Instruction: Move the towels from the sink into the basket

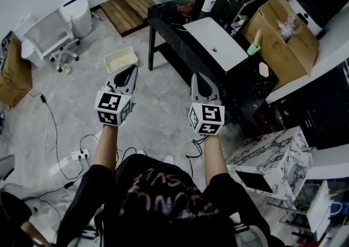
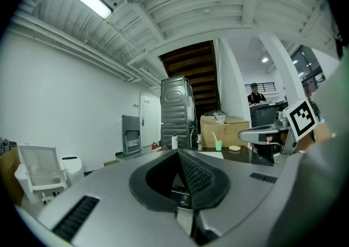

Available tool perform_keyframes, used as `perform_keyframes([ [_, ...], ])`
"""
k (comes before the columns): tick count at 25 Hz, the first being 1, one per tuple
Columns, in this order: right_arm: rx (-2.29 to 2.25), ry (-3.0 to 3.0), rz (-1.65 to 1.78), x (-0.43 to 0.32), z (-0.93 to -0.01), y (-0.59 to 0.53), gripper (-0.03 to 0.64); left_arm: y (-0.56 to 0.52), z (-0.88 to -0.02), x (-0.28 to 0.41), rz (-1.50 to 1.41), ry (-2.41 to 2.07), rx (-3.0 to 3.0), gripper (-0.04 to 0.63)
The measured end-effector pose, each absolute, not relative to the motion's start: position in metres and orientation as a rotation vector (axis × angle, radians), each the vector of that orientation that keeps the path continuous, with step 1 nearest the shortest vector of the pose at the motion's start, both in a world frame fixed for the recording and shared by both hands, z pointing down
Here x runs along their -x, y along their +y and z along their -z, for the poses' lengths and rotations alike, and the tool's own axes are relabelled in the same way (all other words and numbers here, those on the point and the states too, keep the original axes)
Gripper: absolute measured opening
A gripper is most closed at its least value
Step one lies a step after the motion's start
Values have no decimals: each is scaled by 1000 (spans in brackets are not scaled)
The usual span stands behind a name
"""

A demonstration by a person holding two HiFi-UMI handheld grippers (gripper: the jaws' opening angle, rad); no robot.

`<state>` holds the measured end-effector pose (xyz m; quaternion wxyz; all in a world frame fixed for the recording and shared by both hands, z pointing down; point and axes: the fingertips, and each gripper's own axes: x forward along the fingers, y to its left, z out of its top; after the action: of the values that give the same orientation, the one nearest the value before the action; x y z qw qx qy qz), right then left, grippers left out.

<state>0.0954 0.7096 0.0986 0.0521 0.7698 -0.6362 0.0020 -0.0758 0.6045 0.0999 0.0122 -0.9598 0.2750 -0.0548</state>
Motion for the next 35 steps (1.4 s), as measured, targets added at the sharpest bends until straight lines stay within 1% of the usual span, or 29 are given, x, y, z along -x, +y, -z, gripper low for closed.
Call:
perform_keyframes([
  [9,-2322,-1918,21,-58,-102,683,15,579,-112,110,162,805,3041,15],
  [17,-2321,-1891,20,-55,-112,661,15,557,-127,108,182,757,3072,15],
  [26,-2341,-1876,1,-97,-125,607,15,504,-148,75,235,755,3076,15],
  [30,-2343,-1872,-18,-128,-133,573,15,469,-155,46,266,748,3074,15],
  [35,-2382,-1859,-50,-183,-146,532,15,424,-170,-5,305,741,3085,15],
])
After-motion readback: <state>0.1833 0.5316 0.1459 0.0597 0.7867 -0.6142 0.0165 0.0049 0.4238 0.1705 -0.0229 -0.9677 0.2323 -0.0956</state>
